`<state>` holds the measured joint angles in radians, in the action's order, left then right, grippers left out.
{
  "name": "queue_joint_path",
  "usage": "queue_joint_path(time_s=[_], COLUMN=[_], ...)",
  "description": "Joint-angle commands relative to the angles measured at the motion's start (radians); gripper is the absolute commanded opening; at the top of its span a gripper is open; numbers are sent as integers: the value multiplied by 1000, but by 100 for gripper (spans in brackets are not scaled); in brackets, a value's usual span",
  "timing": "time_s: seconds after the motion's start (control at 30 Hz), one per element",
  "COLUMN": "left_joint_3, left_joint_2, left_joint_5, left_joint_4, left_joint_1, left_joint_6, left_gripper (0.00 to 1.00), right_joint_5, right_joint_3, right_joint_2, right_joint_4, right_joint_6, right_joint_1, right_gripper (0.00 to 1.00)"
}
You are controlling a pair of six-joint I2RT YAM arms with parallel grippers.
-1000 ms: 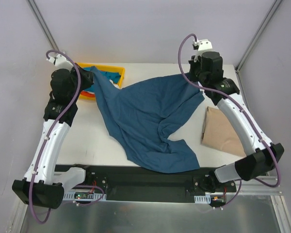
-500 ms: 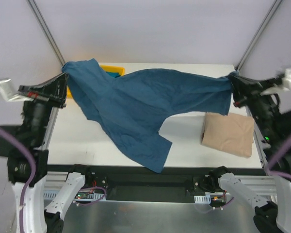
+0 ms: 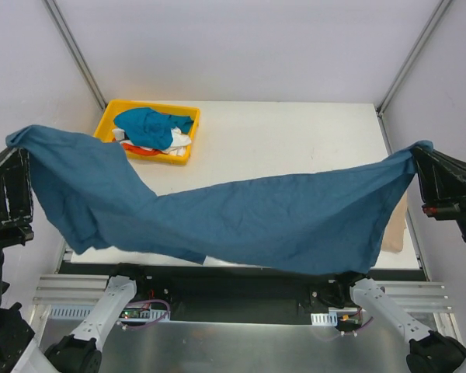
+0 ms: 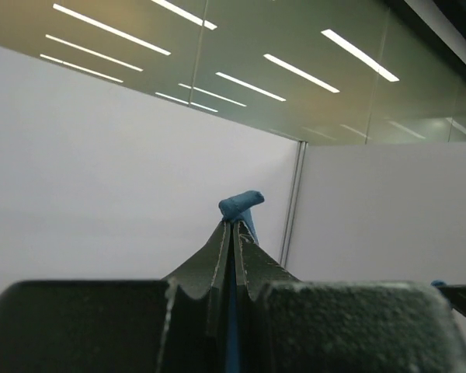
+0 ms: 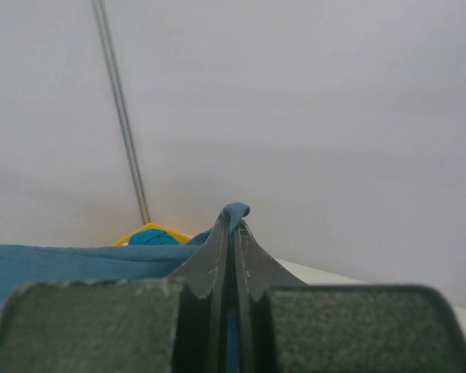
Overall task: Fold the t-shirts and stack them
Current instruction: Flatten the tshirt out
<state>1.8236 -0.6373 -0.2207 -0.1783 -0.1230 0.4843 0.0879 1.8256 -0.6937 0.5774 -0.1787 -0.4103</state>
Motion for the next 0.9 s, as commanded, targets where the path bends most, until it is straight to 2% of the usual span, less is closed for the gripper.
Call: queue_joint_path(time_s=[0.0, 0.13, 0.17, 0.23, 0.37, 0.4, 0.5, 0.6, 0.63, 0.67, 0.73, 0.77, 0.83, 0.87], left_joint_3=[43, 115, 130, 166, 198, 209, 273, 359, 376, 396, 448, 463, 488, 493], left_joint_2=[-188, -393, -494, -599, -926, -982, -1211, -1430, -1479, -1566, -1640, -1692, -1720, -1727], left_joint_5=[10, 0, -9, -23, -10, -17, -142, -235, -239, -238, -192, -183, -160, -157], left_joint_4=[5, 7, 7, 7, 20, 29, 59, 60, 60, 59, 59, 59, 59, 59], left_joint_1=[5, 5, 3, 5, 5, 5, 3, 0, -3, -4, -7, -9, -9, -9], left_joint_6=[-47, -94, -104, -127, -193, -210, -295, -334, -339, -343, -323, -319, -294, -293], left_gripper=[0, 0, 0, 0, 0, 0, 0, 0, 3, 21, 23, 27, 58, 66], right_joint_5=[-157, -416, -515, -586, -525, -493, -361, -248, -220, -206, -176, -165, -139, -122], right_joint_3=[-31, -80, -109, -153, -253, -296, -357, -368, -352, -333, -231, -186, -88, -22], right_joint_2=[-39, -136, -191, -249, -448, -484, -640, -814, -908, -958, -1114, -1165, -1275, -1296], right_joint_4=[-33, -71, -83, -148, -215, -253, -330, -399, -413, -424, -416, -392, -294, -265], right_joint_6=[-59, -154, -178, -249, -185, -159, -85, -68, -70, -82, -85, -74, -56, -56], right_joint_1=[1, -1, 1, 8, 132, 209, 316, 363, 370, 376, 395, 401, 407, 407], right_gripper=[1, 1, 0, 1, 1, 1, 1, 1, 4, 6, 11, 14, 24, 58])
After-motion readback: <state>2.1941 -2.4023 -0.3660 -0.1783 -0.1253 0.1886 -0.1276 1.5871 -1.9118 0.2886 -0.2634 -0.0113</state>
